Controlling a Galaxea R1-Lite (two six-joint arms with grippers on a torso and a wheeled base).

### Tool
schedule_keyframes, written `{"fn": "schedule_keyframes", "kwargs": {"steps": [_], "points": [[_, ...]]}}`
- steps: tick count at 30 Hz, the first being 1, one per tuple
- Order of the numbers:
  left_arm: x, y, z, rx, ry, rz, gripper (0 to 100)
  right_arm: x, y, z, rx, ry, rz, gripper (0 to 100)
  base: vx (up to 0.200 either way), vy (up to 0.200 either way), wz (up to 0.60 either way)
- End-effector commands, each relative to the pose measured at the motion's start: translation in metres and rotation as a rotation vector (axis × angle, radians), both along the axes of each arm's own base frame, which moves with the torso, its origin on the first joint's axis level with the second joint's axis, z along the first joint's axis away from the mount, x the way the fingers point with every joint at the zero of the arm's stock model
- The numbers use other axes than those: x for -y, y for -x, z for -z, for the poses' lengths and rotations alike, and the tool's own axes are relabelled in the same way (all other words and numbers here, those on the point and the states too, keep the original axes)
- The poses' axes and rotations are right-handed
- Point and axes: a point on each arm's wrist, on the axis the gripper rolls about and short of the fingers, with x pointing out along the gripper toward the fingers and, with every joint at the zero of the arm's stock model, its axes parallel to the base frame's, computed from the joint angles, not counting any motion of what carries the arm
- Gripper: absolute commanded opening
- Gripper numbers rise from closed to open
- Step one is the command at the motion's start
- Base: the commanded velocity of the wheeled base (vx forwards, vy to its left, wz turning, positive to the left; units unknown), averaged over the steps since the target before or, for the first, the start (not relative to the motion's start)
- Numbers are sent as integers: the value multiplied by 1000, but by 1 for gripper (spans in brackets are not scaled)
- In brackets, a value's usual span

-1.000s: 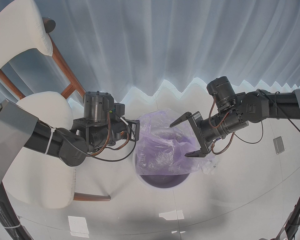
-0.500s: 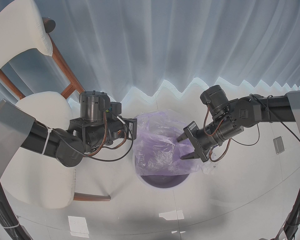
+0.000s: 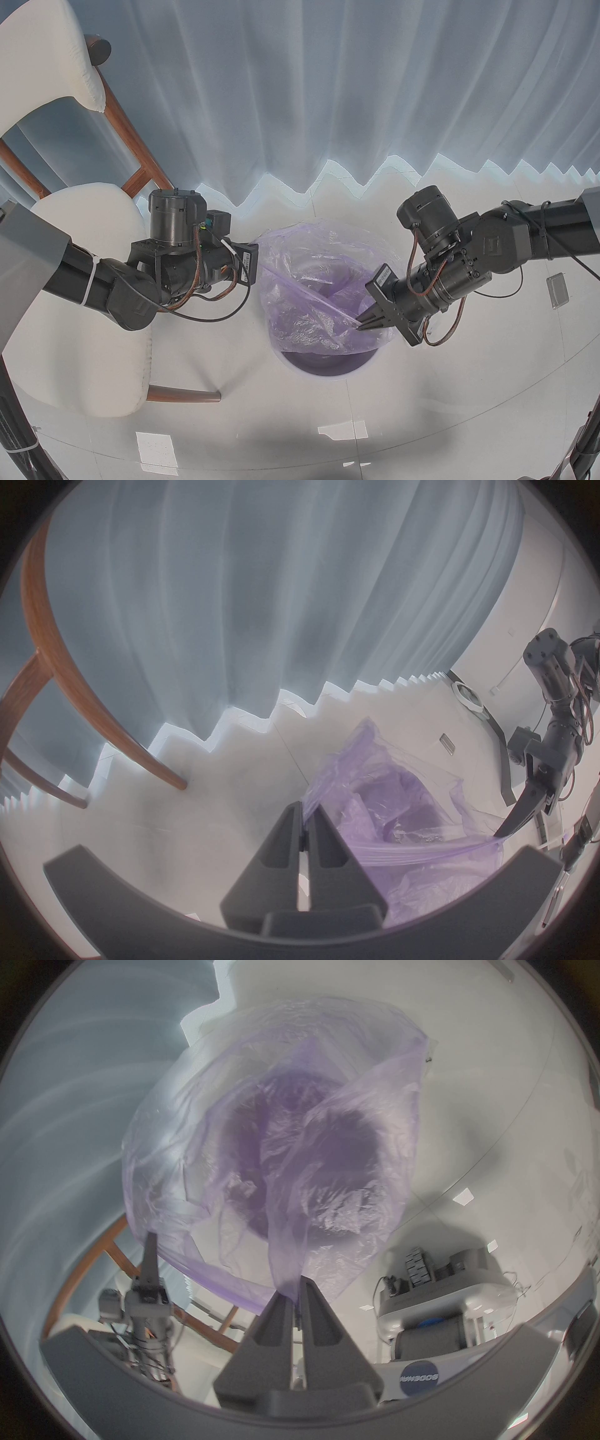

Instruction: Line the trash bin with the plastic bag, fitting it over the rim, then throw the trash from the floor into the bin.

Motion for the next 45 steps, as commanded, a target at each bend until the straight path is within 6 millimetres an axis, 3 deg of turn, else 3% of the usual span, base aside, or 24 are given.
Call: {"fn": "schedule_keyframes", "kwargs": {"steps": [1, 10, 19, 29, 45], "points": [[-3, -6, 13, -22, -24, 21, 0, -5, 29, 9, 30, 64, -63, 0, 0, 0, 0], [-4, 0, 34, -51, -141, 66, 0, -11, 46, 45, 159, 158, -150, 0, 0, 0, 0], [-16, 14, 56, -111, -207, 112, 0, -28, 80, 75, 239, 238, -309, 0, 0, 0, 0], [-22, 21, 71, -140, -283, 139, 0, -35, 76, 105, 232, 311, -350, 0, 0, 0, 0], [-39, 0, 98, -183, -318, 95, 0, -61, 65, 142, 265, 343, -382, 0, 0, 0, 0]]}}
